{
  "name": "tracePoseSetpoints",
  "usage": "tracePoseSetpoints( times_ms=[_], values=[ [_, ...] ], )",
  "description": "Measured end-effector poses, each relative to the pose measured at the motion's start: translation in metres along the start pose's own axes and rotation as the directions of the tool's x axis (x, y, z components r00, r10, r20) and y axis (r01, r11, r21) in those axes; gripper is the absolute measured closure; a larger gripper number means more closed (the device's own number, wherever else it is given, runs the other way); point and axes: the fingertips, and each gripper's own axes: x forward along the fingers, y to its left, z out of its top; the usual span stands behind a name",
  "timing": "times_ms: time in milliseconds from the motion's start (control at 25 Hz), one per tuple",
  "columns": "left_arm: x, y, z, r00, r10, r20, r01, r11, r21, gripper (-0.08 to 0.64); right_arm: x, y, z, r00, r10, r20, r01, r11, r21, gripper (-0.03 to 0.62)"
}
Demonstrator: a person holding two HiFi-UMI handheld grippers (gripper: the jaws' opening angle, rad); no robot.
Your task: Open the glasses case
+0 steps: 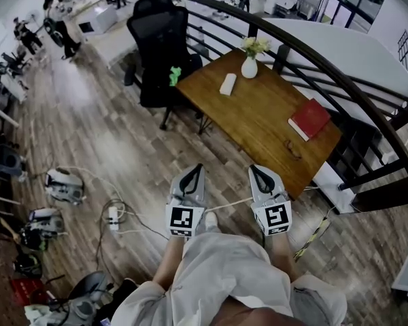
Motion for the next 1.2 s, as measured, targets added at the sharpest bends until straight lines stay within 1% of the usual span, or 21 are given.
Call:
tracePoseSetpoints(
  times_ms=[320,560,920,1200],
  values=[
    [0.029,0.042,-0.012,0.999,-0.038,0.004,0.038,0.999,-0.019,0.540,0.050,0.004,0.000,0.999,-0.039,-0.021,0.039,0.999,0.005,0.589],
    [0.049,0.059,-0.021,0.999,-0.051,-0.008,0.051,0.998,-0.031,0.540,0.075,0.001,-0.003,0.998,-0.044,-0.037,0.045,0.999,0.008,0.589],
    [0.089,0.079,-0.027,0.998,-0.062,-0.018,0.061,0.998,-0.022,0.540,0.115,-0.023,-0.009,0.998,-0.048,-0.044,0.049,0.999,0.007,0.589],
    [0.145,0.103,-0.031,0.998,-0.062,-0.031,0.061,0.998,-0.019,0.540,0.166,-0.057,-0.013,0.998,-0.043,-0.051,0.044,0.999,0.012,0.589]
  ],
)
